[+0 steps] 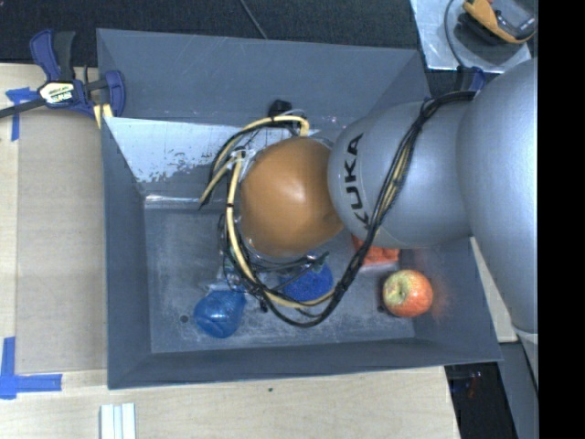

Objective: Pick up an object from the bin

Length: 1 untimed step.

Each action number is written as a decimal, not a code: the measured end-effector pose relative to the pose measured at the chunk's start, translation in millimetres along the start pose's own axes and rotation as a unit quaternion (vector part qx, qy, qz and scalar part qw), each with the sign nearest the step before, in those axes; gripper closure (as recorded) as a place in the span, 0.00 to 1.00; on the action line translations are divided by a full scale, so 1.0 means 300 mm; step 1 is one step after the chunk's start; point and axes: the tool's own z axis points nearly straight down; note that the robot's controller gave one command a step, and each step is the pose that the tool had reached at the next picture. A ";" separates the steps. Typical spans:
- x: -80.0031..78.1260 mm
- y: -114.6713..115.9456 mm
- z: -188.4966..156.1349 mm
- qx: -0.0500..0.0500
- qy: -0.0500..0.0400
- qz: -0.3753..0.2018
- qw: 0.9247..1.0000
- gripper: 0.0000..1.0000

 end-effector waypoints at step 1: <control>-0.001 0.000 -0.037 0.000 -0.001 0.001 1.000 1.00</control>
Offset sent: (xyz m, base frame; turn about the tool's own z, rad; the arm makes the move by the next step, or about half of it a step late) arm -0.0005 0.0000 0.0077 0.0008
